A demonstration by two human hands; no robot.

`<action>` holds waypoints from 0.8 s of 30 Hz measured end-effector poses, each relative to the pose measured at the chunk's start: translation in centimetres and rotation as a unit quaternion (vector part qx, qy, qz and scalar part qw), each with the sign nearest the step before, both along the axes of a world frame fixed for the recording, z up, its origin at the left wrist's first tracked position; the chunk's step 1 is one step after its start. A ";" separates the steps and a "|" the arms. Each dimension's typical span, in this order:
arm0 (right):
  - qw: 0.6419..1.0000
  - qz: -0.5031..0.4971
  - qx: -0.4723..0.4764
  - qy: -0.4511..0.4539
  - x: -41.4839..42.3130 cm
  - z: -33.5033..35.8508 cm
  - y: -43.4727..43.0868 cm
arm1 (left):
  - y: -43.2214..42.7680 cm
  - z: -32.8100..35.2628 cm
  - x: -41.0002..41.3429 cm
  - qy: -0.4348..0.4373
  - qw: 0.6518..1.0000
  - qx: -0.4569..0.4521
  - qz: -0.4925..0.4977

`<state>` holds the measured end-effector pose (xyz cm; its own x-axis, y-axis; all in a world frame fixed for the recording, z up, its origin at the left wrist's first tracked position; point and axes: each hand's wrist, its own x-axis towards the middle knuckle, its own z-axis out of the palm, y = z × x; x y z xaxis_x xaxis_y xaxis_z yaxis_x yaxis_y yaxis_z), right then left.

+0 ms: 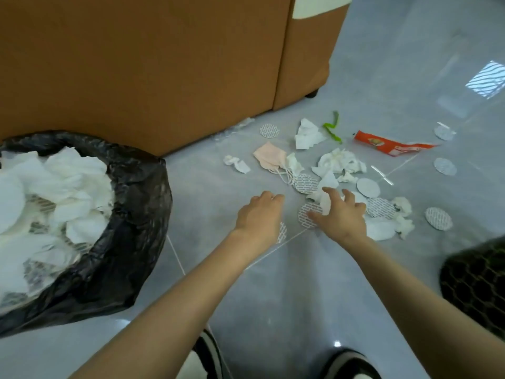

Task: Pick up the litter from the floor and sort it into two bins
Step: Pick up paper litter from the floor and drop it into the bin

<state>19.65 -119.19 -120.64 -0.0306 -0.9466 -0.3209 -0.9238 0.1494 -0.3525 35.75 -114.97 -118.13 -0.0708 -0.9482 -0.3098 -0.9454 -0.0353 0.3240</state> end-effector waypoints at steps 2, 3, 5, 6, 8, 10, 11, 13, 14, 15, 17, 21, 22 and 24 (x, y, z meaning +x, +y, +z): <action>1.000 0.011 0.018 -0.013 -0.7 -0.5 -0.7 | -0.2 -1.8 -0.8 0.004 0.999 0.047 -0.011; 0.999 0.020 0.030 -0.017 -1.1 -0.8 -0.9 | -0.2 -2.7 -1.3 0.002 0.998 0.063 -0.018; 0.998 0.048 0.051 -0.003 -1.8 -1.5 -1.2 | 0.0 -4.2 -2.2 0.000 0.996 0.086 -0.033; 0.996 0.062 0.062 0.008 -2.1 -2.0 -1.0 | 0.2 -4.9 -2.6 0.003 0.995 0.094 -0.039; 0.994 0.078 0.073 0.013 -2.5 -2.9 -0.3 | 0.8 -5.9 -3.0 -0.001 0.995 0.093 -0.048; 0.996 0.073 0.060 0.008 -2.5 -3.7 0.9 | 1.3 -6.6 -2.9 -0.008 0.996 0.069 -0.049; 0.996 0.072 0.048 0.008 -2.4 -4.0 1.3 | 1.4 -7.0 -2.7 -0.006 0.997 0.058 -0.044; 0.997 0.068 0.032 0.007 -2.6 -4.2 2.0 | 1.7 -7.6 -2.9 0.005 0.998 0.051 -0.029; 0.998 0.061 0.028 0.001 -2.8 -4.2 2.1 | 1.7 -7.7 -3.0 0.011 0.998 0.052 -0.017; 0.998 0.051 0.029 -0.009 -3.1 -4.2 2.2 | 1.8 -7.7 -3.2 0.018 0.998 0.057 0.000; 0.998 0.025 0.038 -0.041 -3.4 -4.1 2.5 | 1.9 -7.4 -3.4 0.036 0.996 0.068 0.036; 0.992 -0.017 0.031 -0.121 -3.5 -4.3 3.0 | 2.3 -7.3 -3.2 0.072 0.991 0.079 0.076; 0.987 -0.035 0.028 -0.156 -3.3 -4.3 3.1 | 2.5 -7.3 -2.9 0.080 0.990 0.074 0.085; 0.958 -0.094 0.030 -0.269 -2.9 -3.9 3.1 | 2.7 -7.3 -2.5 0.093 0.989 0.057 0.102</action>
<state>16.73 -116.12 -124.54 -0.0137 -0.9200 -0.3918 -0.5655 0.3302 -0.7558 33.25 -112.22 -125.44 0.0527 -0.9079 -0.4159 -0.8392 -0.2660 0.4743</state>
